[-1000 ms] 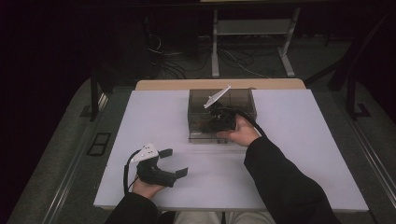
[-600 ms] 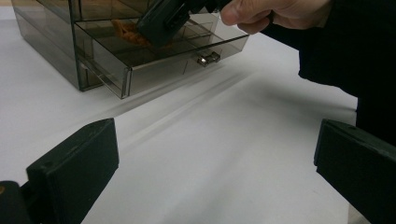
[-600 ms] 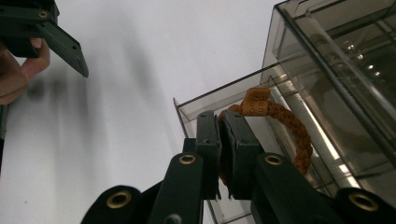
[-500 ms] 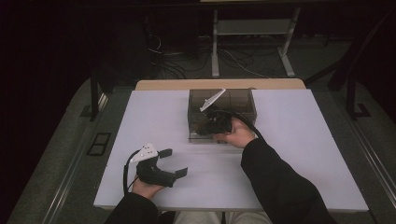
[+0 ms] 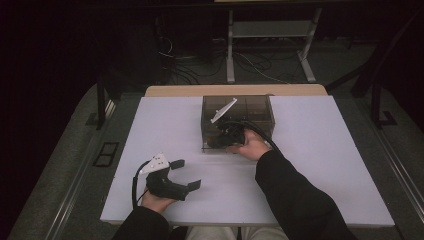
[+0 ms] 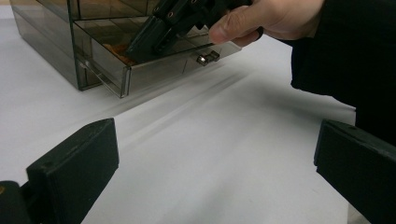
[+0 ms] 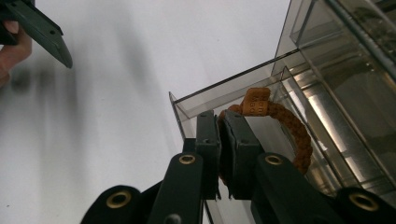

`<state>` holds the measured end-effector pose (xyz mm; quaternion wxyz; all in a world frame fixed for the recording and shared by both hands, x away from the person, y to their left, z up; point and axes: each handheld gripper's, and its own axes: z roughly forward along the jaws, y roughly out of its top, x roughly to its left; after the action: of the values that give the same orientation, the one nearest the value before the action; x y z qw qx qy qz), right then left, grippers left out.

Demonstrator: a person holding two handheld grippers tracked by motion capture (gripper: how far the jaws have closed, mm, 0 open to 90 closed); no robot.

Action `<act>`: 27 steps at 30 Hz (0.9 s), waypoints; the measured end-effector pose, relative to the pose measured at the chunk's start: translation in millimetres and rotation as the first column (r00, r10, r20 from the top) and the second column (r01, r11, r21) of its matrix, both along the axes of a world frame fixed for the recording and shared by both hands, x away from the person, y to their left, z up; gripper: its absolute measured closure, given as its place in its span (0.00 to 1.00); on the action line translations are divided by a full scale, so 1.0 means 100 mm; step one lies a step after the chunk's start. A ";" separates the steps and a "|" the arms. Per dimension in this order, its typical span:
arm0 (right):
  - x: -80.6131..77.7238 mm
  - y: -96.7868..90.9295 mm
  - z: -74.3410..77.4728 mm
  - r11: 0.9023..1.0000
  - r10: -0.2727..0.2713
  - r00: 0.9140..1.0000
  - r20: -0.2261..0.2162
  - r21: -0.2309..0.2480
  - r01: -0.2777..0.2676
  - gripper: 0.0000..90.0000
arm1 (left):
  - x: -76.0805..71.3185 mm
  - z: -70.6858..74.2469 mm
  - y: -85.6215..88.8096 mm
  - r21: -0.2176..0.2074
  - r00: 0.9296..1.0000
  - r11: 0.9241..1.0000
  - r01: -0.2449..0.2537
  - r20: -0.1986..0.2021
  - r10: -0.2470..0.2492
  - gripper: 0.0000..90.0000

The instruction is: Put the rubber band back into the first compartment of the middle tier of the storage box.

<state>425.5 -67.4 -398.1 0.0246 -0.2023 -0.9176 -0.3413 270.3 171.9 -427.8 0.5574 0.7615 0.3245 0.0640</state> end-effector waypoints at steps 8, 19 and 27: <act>-0.02 0.00 0.02 1.000 -0.025 0.999 0.023 -0.010 0.025 0.85 | 0.00 0.00 0.00 0.002 1.000 1.000 0.003 0.000 -0.003 0.00; -0.10 -0.08 0.17 0.999 -0.045 0.997 0.062 0.009 0.045 0.76 | 0.00 0.00 -0.01 0.002 1.000 1.000 0.006 0.000 -0.006 0.00; -0.19 -0.20 0.28 0.996 -0.086 0.993 0.081 0.012 0.085 0.64 | 0.00 0.00 -0.01 0.001 1.000 1.000 0.007 -0.003 -0.007 0.00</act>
<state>406.7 -87.2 -370.1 -0.0265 -0.2271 -0.9068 -0.3540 270.2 171.2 -428.1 0.5569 0.7629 0.3225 0.0612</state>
